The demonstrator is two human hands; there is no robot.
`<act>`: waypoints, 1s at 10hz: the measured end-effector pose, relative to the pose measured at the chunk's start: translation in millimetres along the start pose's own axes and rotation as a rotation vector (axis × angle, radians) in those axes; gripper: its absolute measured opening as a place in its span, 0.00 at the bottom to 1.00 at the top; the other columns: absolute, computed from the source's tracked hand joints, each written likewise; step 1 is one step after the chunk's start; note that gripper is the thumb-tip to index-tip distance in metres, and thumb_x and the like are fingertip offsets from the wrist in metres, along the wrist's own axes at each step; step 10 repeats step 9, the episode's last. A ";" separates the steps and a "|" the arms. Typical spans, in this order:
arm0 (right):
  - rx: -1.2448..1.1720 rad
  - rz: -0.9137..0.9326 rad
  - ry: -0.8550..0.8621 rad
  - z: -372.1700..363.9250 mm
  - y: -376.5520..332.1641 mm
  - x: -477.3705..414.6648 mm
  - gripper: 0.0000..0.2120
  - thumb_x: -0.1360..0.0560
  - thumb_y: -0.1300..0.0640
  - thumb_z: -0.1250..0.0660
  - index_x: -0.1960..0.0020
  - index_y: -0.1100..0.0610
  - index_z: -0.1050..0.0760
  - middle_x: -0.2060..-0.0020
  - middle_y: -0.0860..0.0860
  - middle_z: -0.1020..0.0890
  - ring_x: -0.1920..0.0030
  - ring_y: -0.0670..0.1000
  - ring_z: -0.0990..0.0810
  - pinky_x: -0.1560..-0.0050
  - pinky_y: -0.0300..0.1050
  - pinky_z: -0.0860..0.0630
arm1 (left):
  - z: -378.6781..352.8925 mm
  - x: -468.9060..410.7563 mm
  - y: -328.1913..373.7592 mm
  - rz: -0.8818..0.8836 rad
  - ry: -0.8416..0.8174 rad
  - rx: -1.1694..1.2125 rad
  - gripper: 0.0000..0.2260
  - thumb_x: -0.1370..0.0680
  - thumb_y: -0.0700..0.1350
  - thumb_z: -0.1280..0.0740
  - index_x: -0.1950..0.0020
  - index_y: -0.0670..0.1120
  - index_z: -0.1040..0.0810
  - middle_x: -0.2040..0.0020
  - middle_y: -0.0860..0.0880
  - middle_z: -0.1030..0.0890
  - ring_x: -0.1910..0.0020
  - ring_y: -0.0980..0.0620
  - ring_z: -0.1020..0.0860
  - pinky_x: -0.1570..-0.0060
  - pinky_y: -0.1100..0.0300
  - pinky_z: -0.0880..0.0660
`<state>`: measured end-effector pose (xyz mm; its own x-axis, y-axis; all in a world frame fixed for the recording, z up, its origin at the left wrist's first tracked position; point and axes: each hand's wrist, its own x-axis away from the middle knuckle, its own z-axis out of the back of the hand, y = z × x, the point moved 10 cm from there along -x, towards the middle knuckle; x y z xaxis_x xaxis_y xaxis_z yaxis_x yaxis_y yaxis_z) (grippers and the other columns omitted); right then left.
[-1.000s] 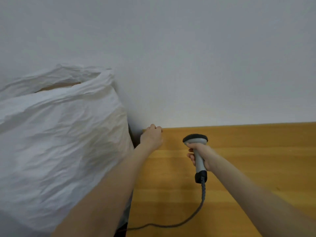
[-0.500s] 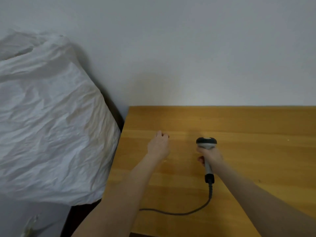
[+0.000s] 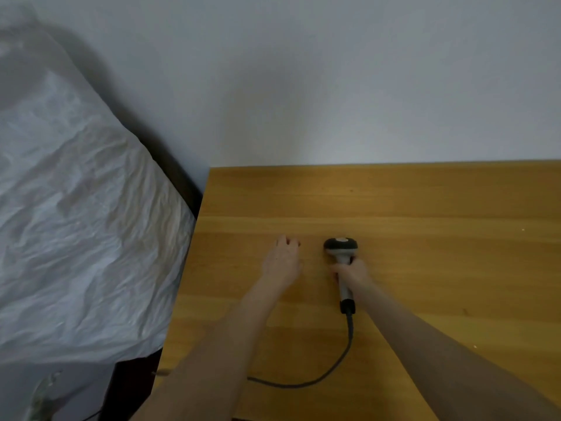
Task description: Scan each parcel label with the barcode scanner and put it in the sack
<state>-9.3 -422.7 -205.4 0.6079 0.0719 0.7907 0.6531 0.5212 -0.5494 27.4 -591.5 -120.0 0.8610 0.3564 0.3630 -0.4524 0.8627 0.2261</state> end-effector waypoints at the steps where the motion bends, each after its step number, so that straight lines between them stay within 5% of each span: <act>1: 0.013 -0.016 -0.010 -5.4 5.8 -2.4 0.07 0.24 0.66 0.34 0.50 0.61 0.31 0.60 0.58 0.26 0.57 0.56 0.26 0.56 0.50 0.28 | -2.1 -0.2 -2.8 0.004 -0.005 -0.007 0.19 0.20 0.43 0.36 0.30 0.46 0.32 0.33 0.46 0.33 0.37 0.47 0.29 0.43 0.55 0.27; 3: 0.034 0.020 -0.008 -19.1 -8.4 -3.2 0.16 0.23 0.65 0.35 0.37 0.61 0.33 0.51 0.58 0.26 0.54 0.56 0.26 0.56 0.49 0.28 | -1.4 -1.1 -7.3 -0.005 -0.001 -0.012 0.19 0.20 0.43 0.37 0.29 0.46 0.33 0.33 0.45 0.33 0.36 0.47 0.30 0.43 0.56 0.29; 7: 0.137 0.011 -0.018 -17.2 -5.4 0.1 0.19 0.23 0.64 0.35 0.34 0.61 0.35 0.47 0.57 0.27 0.48 0.57 0.26 0.45 0.53 0.23 | 3.3 -2.8 -6.2 0.002 -0.014 -0.033 0.21 0.20 0.45 0.36 0.28 0.46 0.34 0.32 0.45 0.33 0.35 0.47 0.31 0.41 0.56 0.29; 10: 0.209 0.037 0.014 2.7 -25.2 26.9 0.31 0.22 0.59 0.32 0.26 0.64 0.43 0.33 0.60 0.30 0.35 0.59 0.27 0.44 0.49 0.25 | 21.7 -0.7 1.5 -0.018 -0.013 -0.033 0.20 0.20 0.43 0.38 0.28 0.45 0.34 0.32 0.44 0.33 0.35 0.47 0.31 0.42 0.56 0.29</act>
